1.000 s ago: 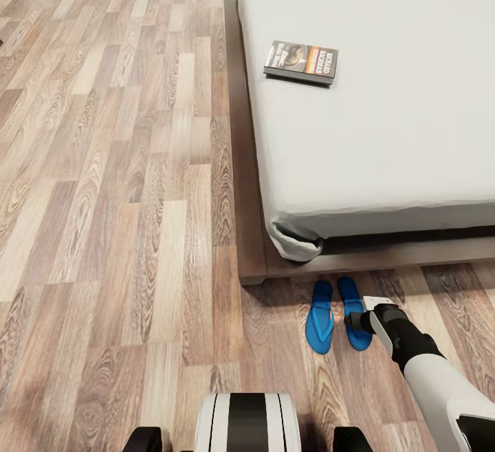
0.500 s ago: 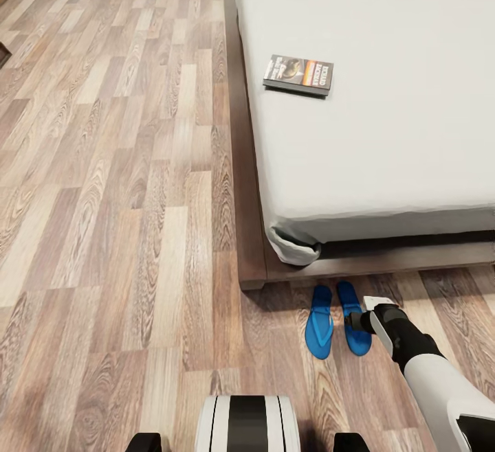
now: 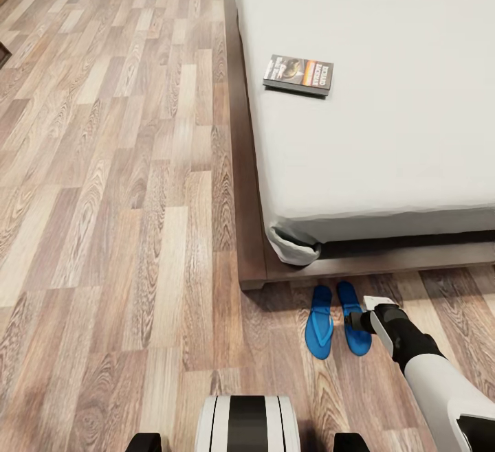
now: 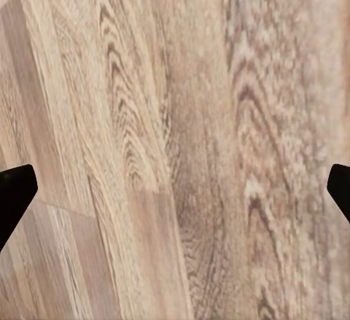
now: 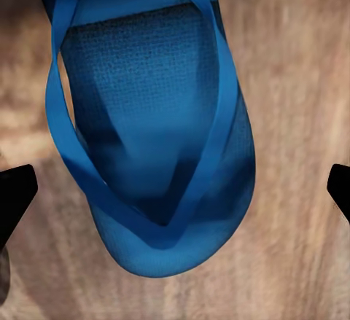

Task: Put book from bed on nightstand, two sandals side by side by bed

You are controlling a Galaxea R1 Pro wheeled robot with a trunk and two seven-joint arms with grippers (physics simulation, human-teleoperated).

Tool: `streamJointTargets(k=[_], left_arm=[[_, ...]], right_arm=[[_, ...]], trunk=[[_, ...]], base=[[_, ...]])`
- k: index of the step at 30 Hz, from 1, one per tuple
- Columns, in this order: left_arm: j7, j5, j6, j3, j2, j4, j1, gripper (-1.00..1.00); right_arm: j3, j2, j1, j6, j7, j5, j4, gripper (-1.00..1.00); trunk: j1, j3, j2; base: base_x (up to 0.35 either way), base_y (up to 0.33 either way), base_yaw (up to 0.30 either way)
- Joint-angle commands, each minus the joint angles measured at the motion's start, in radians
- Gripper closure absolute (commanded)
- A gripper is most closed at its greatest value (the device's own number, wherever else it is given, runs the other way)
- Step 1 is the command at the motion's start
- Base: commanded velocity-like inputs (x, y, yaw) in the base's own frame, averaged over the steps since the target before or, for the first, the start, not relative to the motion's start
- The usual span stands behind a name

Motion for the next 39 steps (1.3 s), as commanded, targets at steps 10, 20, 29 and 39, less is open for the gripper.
streamJointTargets(k=[10,20,29,39], left_arm=[[0.003,0.007,-0.003,-0.009,0.000,0.000,0.000,-1.00],[0.003,0.007,-0.003,-0.008,0.000,0.000,0.000,-1.00],[0.003,0.007,-0.003,-0.009,0.000,0.000,0.000,-1.00],[0.003,0.007,-0.003,-0.008,0.000,0.001,0.000,-1.00]], right_arm=[[-0.002,-0.001,0.001,-0.052,0.006,-0.005,-0.002,-1.00],[-0.001,-0.001,0.001,-0.070,0.011,-0.006,-0.001,-1.00],[-0.001,-0.001,0.002,-0.074,0.012,-0.006,-0.001,-1.00],[-0.001,-0.002,0.003,-0.074,0.013,-0.006,-0.001,-1.00]], trunk=[[0.000,-0.001,0.000],[-0.001,0.007,0.000],[-0.002,0.015,0.001],[-0.002,0.019,0.001]], base=[[0.000,0.000,0.000],[0.000,0.000,0.000],[0.000,0.000,0.000],[0.000,0.000,0.000]])
